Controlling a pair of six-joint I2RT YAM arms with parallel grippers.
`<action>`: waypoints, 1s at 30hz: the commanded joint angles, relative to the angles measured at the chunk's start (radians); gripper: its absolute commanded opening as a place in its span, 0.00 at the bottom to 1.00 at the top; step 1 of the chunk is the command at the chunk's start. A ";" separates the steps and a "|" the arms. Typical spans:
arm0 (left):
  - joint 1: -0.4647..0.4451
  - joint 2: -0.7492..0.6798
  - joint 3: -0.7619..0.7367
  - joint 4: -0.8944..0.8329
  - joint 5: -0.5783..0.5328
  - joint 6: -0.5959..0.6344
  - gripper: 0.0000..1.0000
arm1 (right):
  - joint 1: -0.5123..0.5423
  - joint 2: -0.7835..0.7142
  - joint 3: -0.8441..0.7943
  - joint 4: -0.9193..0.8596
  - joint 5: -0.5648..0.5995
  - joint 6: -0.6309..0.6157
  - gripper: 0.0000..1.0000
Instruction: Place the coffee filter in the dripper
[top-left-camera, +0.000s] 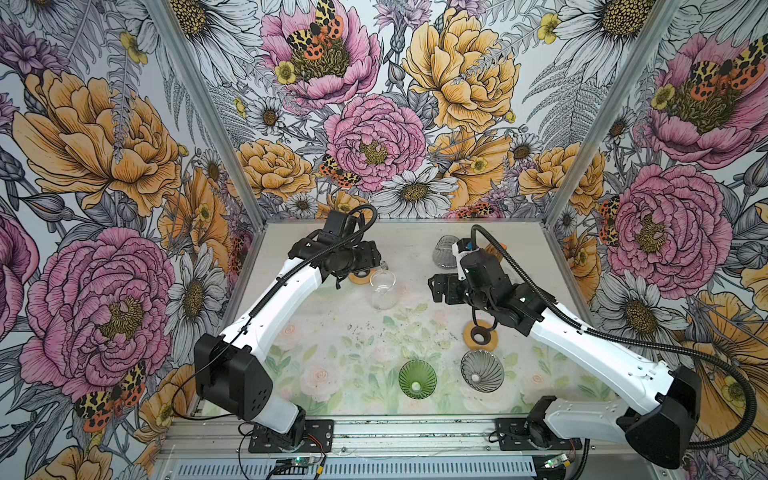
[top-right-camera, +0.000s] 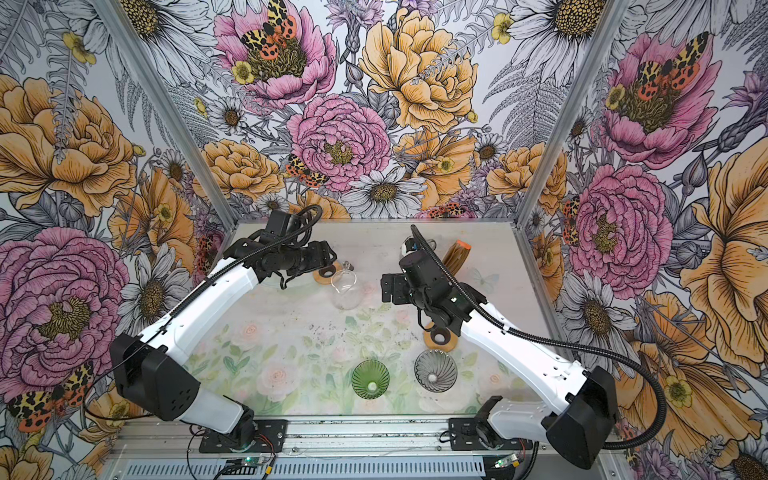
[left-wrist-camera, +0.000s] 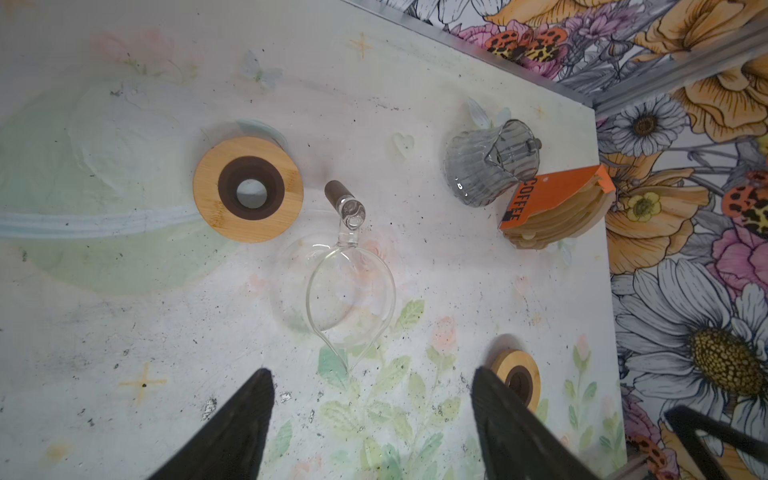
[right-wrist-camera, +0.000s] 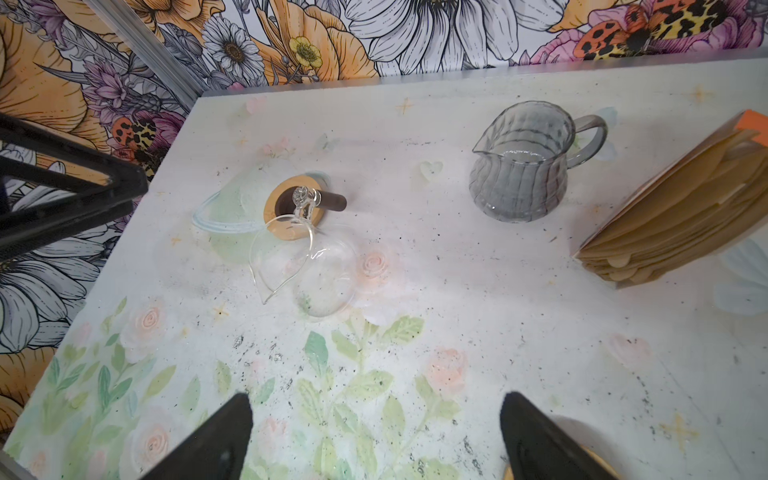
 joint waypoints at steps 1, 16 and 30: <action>-0.001 -0.039 -0.031 0.097 0.067 0.033 0.98 | 0.003 0.025 0.070 0.012 0.051 -0.028 0.96; 0.001 -0.149 -0.194 0.205 0.185 0.102 0.99 | -0.041 0.022 0.010 0.009 -0.082 -0.010 0.88; 0.290 -0.148 -0.362 0.276 0.327 -0.020 0.99 | -0.031 0.058 -0.069 0.046 -0.185 0.037 0.83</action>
